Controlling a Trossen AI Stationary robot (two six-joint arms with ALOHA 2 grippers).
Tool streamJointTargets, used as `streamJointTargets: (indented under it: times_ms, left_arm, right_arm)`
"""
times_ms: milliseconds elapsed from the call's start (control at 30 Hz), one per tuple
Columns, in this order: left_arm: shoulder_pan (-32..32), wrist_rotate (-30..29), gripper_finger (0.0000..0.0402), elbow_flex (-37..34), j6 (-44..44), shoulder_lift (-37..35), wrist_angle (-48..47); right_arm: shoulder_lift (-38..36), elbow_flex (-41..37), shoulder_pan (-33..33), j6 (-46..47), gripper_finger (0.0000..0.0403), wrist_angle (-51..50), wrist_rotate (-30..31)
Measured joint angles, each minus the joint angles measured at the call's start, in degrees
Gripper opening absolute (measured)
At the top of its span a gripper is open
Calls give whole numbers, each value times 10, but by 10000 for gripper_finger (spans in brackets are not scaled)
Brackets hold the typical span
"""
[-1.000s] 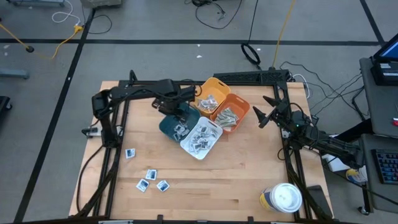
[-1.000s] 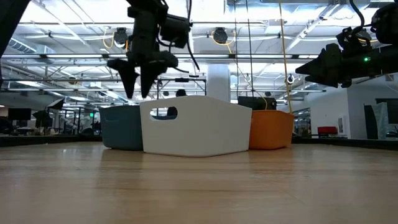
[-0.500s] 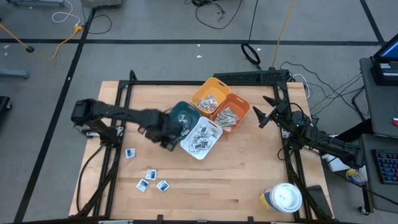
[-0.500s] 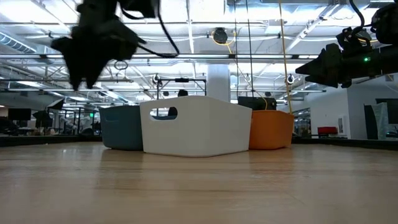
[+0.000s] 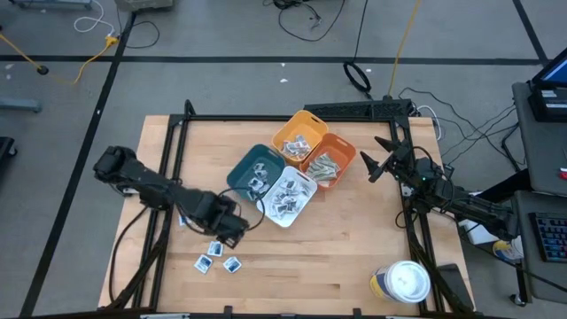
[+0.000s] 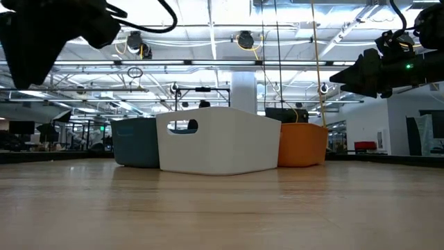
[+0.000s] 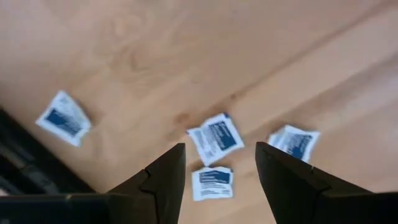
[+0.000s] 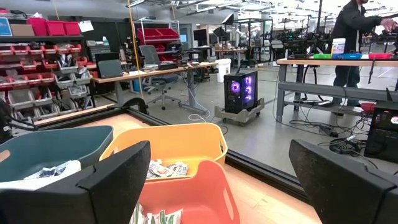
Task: Pick & Place First Aid Supplies
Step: Put the blue alcohol pad into the blue bin
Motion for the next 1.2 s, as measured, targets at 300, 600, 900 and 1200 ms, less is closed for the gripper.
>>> streamJointTargets:
  times_ms: [300, 600, 900, 1200]
  left_arm:
    - [-61, 28, 179, -75, -16, 15, 136]
    - [-81, 40, 184, -123, -6, 58, 168]
    - [-100, 41, 172, -148, -2, 93, 228]
    - [-102, 43, 61, -148, 2, 97, 226]
  right_arm:
    - [0, 0, 0, 0, 377, 0, 0]
    - [0, 0, 0, 0, 377, 0, 0]
    - [0, 0, 0, 0, 377, 0, 0]
    - [0, 0, 0, 0, 377, 0, 0]
